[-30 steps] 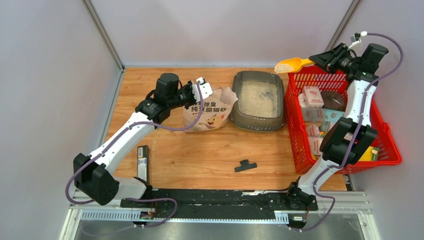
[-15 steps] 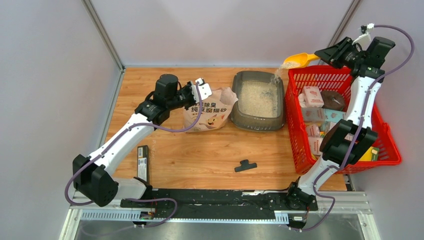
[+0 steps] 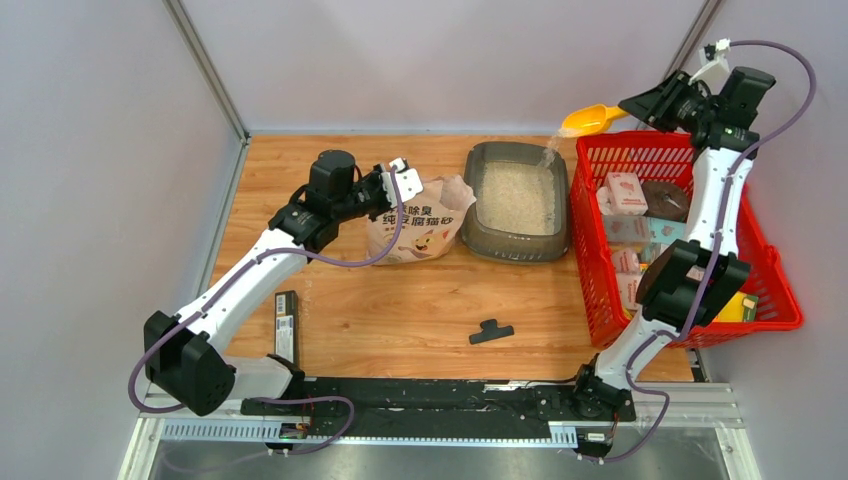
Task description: Fill the litter box with clean litter
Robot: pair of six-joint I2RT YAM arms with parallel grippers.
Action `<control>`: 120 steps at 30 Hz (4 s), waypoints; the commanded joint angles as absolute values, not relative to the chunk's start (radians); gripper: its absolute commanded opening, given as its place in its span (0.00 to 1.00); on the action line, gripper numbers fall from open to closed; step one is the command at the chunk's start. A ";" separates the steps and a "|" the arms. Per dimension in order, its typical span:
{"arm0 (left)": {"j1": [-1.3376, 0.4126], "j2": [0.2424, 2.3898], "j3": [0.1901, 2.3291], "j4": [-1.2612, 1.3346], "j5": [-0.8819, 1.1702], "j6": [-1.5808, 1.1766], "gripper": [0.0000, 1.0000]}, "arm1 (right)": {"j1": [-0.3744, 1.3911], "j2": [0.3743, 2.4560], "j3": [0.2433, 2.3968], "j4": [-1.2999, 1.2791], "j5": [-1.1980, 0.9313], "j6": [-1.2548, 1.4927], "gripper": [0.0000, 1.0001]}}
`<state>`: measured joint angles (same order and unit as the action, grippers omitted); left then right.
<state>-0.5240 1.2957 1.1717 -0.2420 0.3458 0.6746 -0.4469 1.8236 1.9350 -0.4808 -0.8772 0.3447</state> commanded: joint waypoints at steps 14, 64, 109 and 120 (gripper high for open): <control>-0.531 1.229 1.192 -0.021 0.431 0.653 0.00 | -0.129 1.598 1.957 -0.788 -0.767 -0.174 0.00; -0.531 1.236 1.207 0.137 0.377 0.434 0.00 | 0.558 1.893 1.838 -0.801 -0.002 0.141 0.00; -0.531 1.247 1.279 0.014 0.350 0.446 0.00 | 0.364 1.925 1.689 -0.382 -1.077 0.718 0.00; -0.531 1.181 1.239 -0.041 0.361 0.587 0.00 | 0.223 1.830 1.667 -0.425 -1.052 0.692 0.00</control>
<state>-0.5243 1.2873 1.1732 -0.2440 0.3122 0.5053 0.2657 1.9274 1.6615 -0.4187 -0.9981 0.6765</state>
